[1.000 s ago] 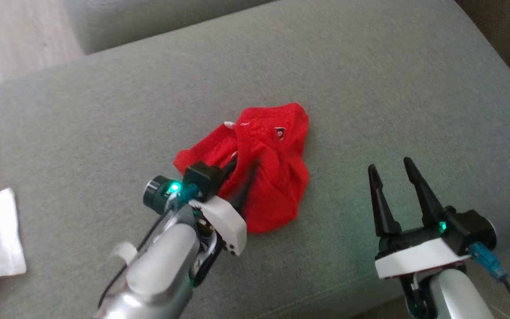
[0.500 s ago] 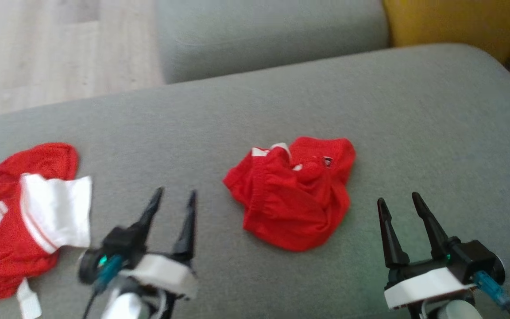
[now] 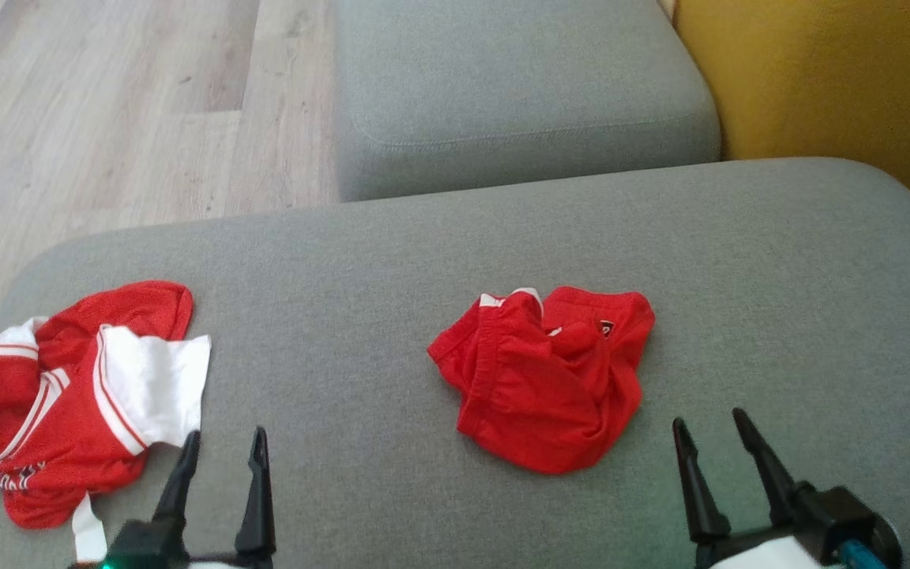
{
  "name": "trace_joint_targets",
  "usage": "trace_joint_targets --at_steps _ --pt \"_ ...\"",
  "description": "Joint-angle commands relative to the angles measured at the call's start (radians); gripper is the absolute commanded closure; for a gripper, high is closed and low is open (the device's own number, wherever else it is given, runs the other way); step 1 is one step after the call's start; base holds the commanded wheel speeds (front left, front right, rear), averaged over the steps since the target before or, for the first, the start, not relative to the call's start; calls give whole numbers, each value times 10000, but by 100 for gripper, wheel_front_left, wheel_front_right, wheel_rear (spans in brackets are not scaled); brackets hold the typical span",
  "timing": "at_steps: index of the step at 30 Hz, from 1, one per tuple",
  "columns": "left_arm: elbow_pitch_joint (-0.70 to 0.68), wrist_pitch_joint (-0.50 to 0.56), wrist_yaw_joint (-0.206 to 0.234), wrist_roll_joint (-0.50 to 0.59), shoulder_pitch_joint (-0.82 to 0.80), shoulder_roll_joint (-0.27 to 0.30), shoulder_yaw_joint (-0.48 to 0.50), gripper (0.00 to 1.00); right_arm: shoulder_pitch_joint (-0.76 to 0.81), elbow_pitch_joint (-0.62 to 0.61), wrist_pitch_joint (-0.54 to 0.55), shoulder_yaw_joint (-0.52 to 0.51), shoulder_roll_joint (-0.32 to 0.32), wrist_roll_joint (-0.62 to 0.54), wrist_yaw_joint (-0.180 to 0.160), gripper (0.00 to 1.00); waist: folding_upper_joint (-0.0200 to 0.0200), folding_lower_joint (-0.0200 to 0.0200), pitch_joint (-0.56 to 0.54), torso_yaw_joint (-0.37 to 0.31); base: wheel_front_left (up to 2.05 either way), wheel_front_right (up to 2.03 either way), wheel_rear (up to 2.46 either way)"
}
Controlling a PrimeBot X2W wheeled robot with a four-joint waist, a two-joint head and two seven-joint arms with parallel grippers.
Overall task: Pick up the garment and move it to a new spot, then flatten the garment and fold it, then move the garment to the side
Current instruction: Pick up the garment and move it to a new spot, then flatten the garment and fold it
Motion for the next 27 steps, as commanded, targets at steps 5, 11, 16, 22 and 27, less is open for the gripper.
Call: trace_joint_targets --at_steps 5,11,16,22,27 --pt "-316 -120 -30 312 23 -211 346 0 -79 -206 -109 431 -158 -27 75 0 -1 1 -263 -110 0 0 0" --pt "-60 -120 -173 381 111 -262 271 0 -24 -151 -109 496 -152 19 75 0 -1 1 -384 -78 0 0 0" --pt "58 -120 -218 404 80 -279 279 0 -49 -115 -109 547 -159 25 75 0 -1 1 -438 -28 0 0 0" --pt "183 -120 -158 384 34 -288 262 0 -23 -142 -109 585 -198 31 75 0 -1 1 -422 -4 0 0 0" --pt "223 -120 -69 360 -10 -290 202 0 -43 -148 -109 571 -208 22 75 0 -1 1 -366 -33 0 0 0"
